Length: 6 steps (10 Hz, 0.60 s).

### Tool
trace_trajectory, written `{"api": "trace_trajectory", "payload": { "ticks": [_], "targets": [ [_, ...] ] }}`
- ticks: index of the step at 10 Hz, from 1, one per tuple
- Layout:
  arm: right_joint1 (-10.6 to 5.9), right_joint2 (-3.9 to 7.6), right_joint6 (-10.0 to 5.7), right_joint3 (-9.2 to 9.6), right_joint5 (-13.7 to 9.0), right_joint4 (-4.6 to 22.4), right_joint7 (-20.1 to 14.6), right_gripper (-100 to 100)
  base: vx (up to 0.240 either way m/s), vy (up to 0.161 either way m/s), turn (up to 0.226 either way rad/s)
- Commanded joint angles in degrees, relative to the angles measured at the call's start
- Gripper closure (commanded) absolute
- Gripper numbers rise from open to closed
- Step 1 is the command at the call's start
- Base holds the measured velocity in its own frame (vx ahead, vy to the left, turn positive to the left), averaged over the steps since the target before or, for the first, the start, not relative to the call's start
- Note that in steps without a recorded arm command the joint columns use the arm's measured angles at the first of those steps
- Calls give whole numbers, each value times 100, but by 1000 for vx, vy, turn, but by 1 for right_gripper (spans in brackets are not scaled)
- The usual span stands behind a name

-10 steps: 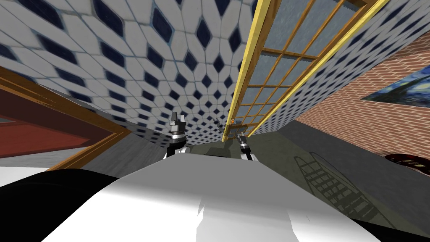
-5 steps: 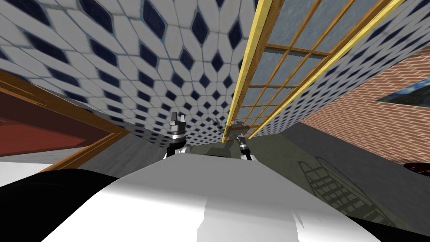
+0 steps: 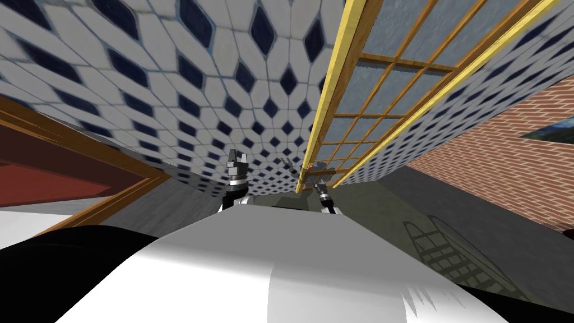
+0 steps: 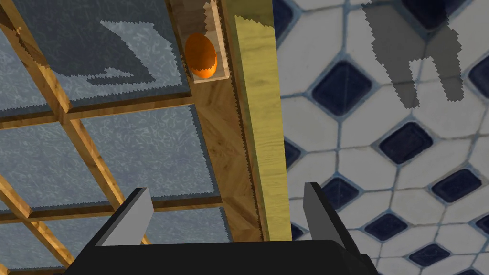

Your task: Pull the door open

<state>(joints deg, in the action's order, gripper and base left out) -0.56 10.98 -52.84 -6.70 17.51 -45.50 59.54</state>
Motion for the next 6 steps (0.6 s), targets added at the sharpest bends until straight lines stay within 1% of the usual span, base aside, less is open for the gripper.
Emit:
{"api": "trace_trajectory", "payload": {
  "ticks": [1,2,4,5,6],
  "targets": [
    [-49,16,-50,-6,38,179,123,-100,70,-49,49],
    [-111,30,-96,-14,74,370,237,-100,95,-72,53],
    [-173,44,-141,-22,110,562,351,-100,88,-58,45],
    [-228,56,-181,-29,141,729,450,-100,82,-48,52],
    [-250,61,-197,-31,153,796,490,-100,74,-54,36]
  ]
}}
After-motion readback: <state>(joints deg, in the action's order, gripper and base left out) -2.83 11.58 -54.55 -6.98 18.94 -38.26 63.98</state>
